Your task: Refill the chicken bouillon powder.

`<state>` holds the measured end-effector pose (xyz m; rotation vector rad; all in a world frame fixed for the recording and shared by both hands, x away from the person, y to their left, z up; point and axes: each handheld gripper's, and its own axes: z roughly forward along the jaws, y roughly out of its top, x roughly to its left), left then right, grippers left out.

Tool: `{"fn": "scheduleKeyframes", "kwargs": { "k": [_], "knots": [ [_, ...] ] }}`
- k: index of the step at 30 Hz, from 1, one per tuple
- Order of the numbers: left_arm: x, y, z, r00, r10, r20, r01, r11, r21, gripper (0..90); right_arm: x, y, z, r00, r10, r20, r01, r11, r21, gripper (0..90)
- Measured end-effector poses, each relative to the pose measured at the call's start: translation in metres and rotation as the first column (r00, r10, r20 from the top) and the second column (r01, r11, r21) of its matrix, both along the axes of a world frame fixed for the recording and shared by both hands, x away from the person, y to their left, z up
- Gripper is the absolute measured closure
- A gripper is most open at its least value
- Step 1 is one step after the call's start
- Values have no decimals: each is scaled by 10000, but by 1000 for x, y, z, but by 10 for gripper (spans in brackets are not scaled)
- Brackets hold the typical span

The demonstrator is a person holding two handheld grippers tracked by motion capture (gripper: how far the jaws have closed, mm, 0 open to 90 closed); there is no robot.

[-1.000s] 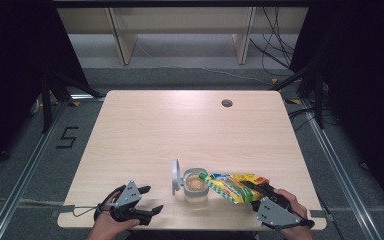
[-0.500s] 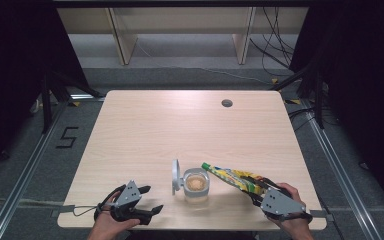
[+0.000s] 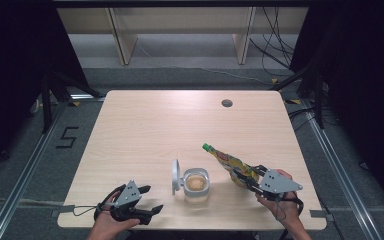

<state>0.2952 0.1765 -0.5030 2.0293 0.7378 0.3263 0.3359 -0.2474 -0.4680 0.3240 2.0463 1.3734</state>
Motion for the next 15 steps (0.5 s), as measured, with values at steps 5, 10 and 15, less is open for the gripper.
{"fn": "scheduleKeyframes", "kwargs": {
  "k": [5,10,15],
  "knots": [
    [0,0,1,10000,33,7,-33,10000,13,229,18,2,-3,9998,15,-197,-1,9975,700,743],
    [-1,1,1,10000,39,36,-39,10000,-31,229,32,2,-9,9980,-242,-579,304,9935,1096,744],
    [-1,1,1,10000,-24,29,24,10000,-69,229,40,-4,-16,9927,-476,-1106,603,9916,1141,745]
  ]
}}
